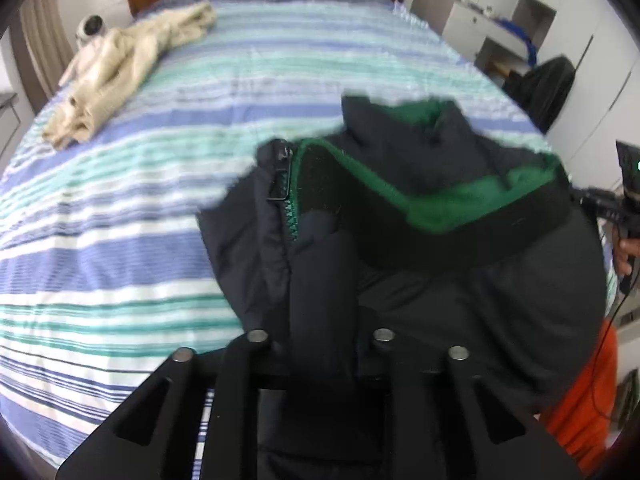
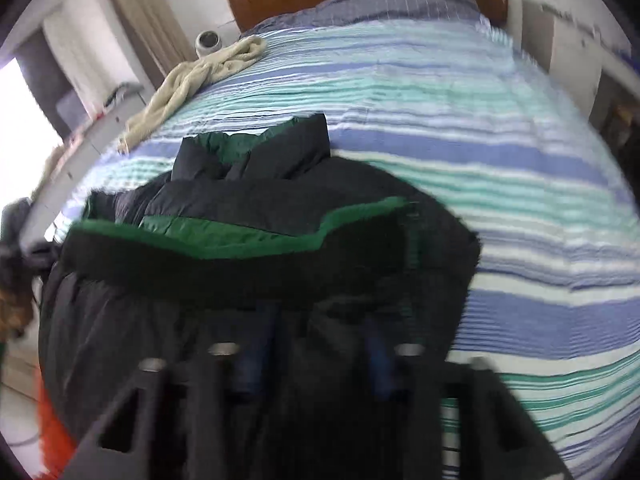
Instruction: Fold large clothes
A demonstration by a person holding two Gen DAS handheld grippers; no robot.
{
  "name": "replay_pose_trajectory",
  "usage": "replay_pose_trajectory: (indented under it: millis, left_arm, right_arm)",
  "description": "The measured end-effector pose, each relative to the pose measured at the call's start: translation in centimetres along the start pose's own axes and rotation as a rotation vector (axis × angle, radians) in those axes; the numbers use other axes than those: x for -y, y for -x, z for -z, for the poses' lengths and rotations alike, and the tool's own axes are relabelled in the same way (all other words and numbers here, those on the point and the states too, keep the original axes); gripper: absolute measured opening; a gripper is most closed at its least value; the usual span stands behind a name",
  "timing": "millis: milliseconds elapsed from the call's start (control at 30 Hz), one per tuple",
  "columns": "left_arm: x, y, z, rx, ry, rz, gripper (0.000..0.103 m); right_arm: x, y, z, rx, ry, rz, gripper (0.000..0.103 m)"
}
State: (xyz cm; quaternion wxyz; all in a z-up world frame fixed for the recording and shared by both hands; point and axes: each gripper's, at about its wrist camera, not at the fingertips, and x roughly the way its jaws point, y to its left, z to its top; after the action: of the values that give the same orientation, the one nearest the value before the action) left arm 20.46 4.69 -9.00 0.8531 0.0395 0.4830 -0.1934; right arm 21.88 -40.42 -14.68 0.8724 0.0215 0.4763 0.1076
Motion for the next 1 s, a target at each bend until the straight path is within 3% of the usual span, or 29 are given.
replay_pose_trajectory:
  millis: [167,333,400,500,567,767,1000]
  left_arm:
    - [-0.1,3.7,-2.9,0.202,0.082,-0.013,0.013]
    - [0.5,1.3,-5.6,0.302,0.107,-0.145,0.013]
    - [0.1,-2.6,-5.8,0.281,0.147,-0.212,0.013]
    - [-1.2,-7.1,-4.7,0.212,0.199,-0.262,0.014]
    - [-1.8,-9.9,-3.3,0.173,0.198,-0.298,0.022]
    - [-1.9,-11.5,-2.1,0.204,0.199,-0.305,0.025]
    - [-2.4,-12.5,-2.7,0.205,0.228,-0.275,0.027]
  right_arm:
    - [0.4,4.4,-2.7,0.166,-0.018,0.113,0.011]
    - [0.4,4.7,-6.4,0.292,-0.06,0.184,0.011]
    - [1.1,2.6,-6.9,0.293,-0.076,0.228,0.011]
    - [2.6,-2.6,-5.8,0.214,-0.149,0.259,0.011]
    - [3.4,-5.9,-4.4,0.162,-0.206,0.259,0.011]
    - [3.3,-9.8,-2.1,0.165,-0.234,0.256,0.011]
    - [4.2,-10.5,-1.4,0.189,-0.272,0.209,0.011]
